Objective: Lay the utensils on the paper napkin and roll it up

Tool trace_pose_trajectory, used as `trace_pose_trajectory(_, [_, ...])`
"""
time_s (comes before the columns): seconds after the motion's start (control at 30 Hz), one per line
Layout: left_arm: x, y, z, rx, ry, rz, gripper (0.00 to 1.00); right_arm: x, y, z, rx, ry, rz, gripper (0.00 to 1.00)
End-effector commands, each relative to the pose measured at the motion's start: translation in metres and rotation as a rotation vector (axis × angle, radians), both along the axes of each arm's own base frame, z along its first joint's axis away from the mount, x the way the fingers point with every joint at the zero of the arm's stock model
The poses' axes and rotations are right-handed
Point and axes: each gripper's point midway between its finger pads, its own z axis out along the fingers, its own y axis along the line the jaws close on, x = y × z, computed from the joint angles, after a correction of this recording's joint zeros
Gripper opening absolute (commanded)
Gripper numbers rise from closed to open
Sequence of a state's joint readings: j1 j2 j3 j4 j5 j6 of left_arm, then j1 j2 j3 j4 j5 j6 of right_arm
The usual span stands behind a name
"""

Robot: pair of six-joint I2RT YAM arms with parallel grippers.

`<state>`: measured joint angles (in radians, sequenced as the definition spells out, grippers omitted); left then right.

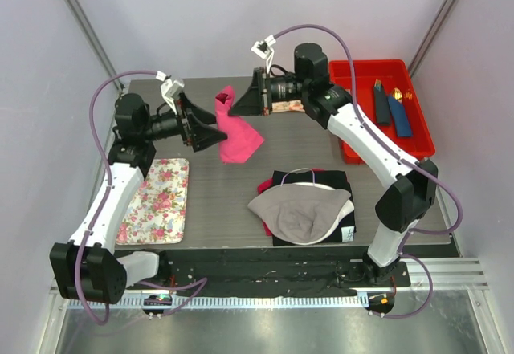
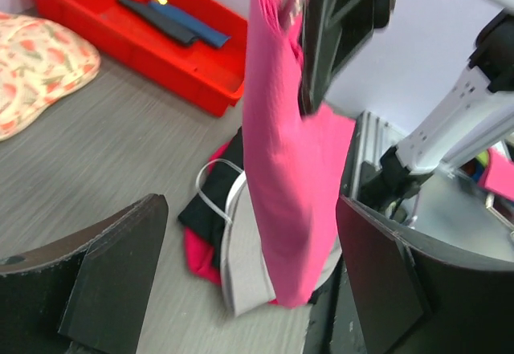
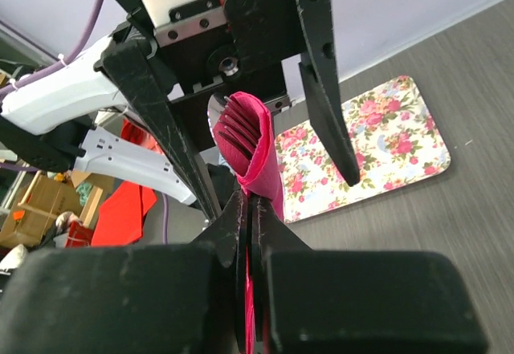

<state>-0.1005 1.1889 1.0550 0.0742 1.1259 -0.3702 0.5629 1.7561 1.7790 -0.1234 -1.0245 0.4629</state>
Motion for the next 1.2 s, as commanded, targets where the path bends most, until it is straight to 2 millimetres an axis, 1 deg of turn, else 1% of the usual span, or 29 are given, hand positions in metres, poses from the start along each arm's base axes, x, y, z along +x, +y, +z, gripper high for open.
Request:
trace_pose_trajectory(0.0, [0.002, -0.007, 0.029, -0.089, -0.065, -0.015, 0.89, -0.029, -0.005, 0.022, 0.019, -0.082, 0.053, 0.01])
trace_pose_trajectory(0.03, [-0.002, -0.009, 0.029, -0.101, -0.039, -0.032, 0.85, -0.03, -0.004, 0.024, 0.022, -0.086, 0.055, 0.01])
trace_pose_trajectory(0.23, [-0.005, -0.014, 0.034, -0.131, -0.031, -0.047, 0.76, -0.041, 0.002, 0.029, 0.024, -0.102, 0.088, 0.01])
trace_pose_trajectory(0.27, [-0.006, -0.015, 0.034, -0.131, -0.03, -0.051, 0.74, -0.043, 0.003, 0.028, 0.024, -0.101, 0.092, 0.01])
trace_pose_trajectory(0.3, [-0.007, -0.015, 0.035, -0.131, -0.032, -0.053, 0.69, -0.044, 0.004, 0.029, 0.025, -0.102, 0.096, 0.01])
trace_pose_trajectory(0.47, [-0.013, -0.019, 0.036, -0.135, -0.036, -0.085, 0.59, -0.045, 0.006, 0.029, 0.025, -0.099, 0.1, 0.01])
trace_pose_trajectory(0.5, [-0.014, -0.02, 0.035, -0.134, -0.035, -0.091, 0.54, -0.044, 0.007, 0.028, 0.022, -0.093, 0.097, 0.01])
trace_pose_trajectory(0.57, [-0.018, -0.022, 0.035, -0.132, -0.042, -0.108, 0.5, -0.044, 0.007, 0.031, 0.027, -0.096, 0.098, 0.01])
trace_pose_trajectory(0.63, [-0.019, -0.022, 0.033, -0.132, -0.041, -0.115, 0.49, -0.043, 0.008, 0.03, 0.026, -0.093, 0.095, 0.01])
trace_pose_trajectory(0.83, [-0.024, -0.022, 0.028, -0.127, -0.042, -0.128, 0.5, -0.043, 0.008, 0.035, 0.031, -0.091, 0.088, 0.01])
trace_pose_trajectory(0.97, [-0.023, -0.022, 0.024, -0.126, -0.031, -0.126, 0.48, -0.044, 0.008, 0.037, 0.037, -0.089, 0.091, 0.01])
trace_pose_trajectory(1.07, [-0.022, -0.022, 0.027, -0.133, -0.029, -0.121, 0.39, -0.044, 0.008, 0.036, 0.036, -0.085, 0.091, 0.01])
trace_pose_trajectory(1.1, [-0.023, -0.023, 0.029, -0.138, -0.03, -0.122, 0.34, -0.045, 0.009, 0.034, 0.034, -0.081, 0.094, 0.01])
trace_pose_trajectory(1.17, [-0.024, -0.023, 0.036, -0.157, -0.029, -0.125, 0.32, -0.045, 0.01, 0.034, 0.034, -0.079, 0.094, 0.01])
